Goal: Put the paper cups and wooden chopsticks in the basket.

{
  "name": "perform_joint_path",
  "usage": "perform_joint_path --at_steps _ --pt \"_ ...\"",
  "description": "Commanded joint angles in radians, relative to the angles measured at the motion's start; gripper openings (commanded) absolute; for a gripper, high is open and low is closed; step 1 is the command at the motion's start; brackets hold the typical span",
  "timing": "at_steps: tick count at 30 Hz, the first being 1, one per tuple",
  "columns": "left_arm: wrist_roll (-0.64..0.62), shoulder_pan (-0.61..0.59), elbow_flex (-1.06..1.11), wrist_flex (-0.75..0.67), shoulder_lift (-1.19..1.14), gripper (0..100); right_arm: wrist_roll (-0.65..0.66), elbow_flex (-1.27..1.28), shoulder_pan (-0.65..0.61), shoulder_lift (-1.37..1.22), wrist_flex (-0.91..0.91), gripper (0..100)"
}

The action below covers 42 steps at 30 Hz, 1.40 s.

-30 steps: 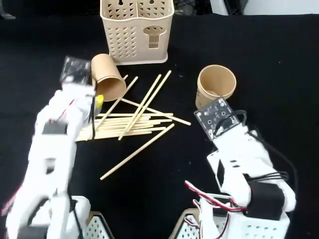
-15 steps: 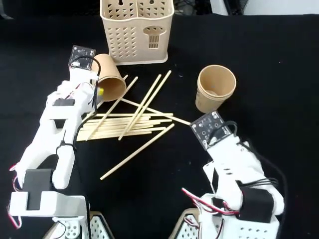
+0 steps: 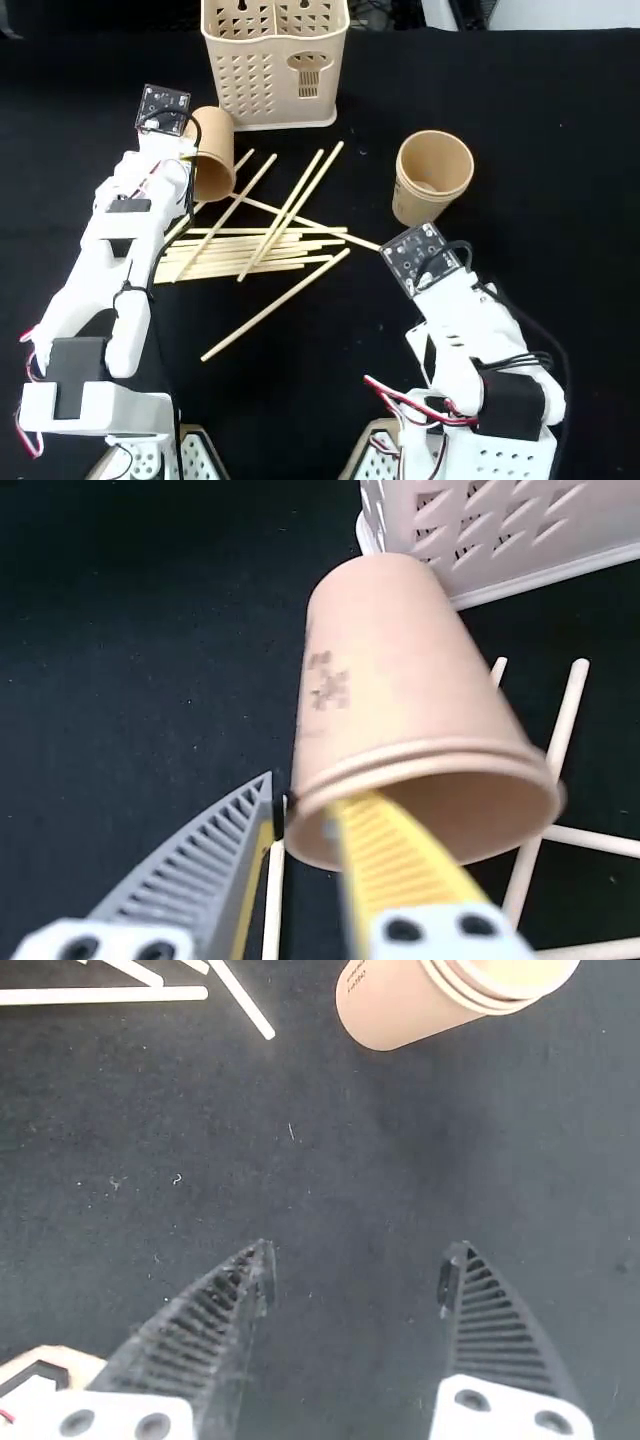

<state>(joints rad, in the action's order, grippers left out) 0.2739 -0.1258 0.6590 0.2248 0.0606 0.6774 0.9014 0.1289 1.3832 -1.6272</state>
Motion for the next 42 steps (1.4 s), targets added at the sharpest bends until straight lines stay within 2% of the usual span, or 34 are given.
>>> perform_joint_path --at_steps 1,8,12,22,24,27,31,34,38,42 --pt "0.008 -0.008 0.018 -0.021 0.008 4 0.005 -0.004 -0.002 0.002 0.017 27.9" --pt "0.005 -0.015 0.081 -0.017 0.02 3 0.005 -0.008 -0.002 0.004 0.009 27.9" --pt "0.002 -0.027 0.153 -0.015 0.121 3 0.002 -0.013 -0.002 0.005 0.02 27.9" --pt "0.002 -0.027 0.437 -0.014 0.838 3 -0.074 0.036 0.002 0.03 0.21 27.0" --pt "0.0 -0.021 0.498 -0.012 1.0 3 -0.112 0.079 0.031 0.087 0.252 21.0" --pt "-0.04 -0.016 0.535 0.074 1.218 3 -0.155 0.15 0.123 0.216 0.313 3.1" --pt "-0.206 0.005 0.409 0.301 1.389 3 -0.183 0.285 0.284 0.414 0.388 1.6" --pt "-0.238 0.107 0.203 0.493 1.353 3 -0.224 0.401 0.393 0.519 0.427 1.3" --pt "-0.238 0.271 -0.062 0.66 1.125 3 -0.371 0.529 0.508 0.496 0.531 1.2" --pt "-0.238 0.4 -0.357 0.844 0.804 3 -0.477 0.602 0.534 0.496 0.555 1.2"
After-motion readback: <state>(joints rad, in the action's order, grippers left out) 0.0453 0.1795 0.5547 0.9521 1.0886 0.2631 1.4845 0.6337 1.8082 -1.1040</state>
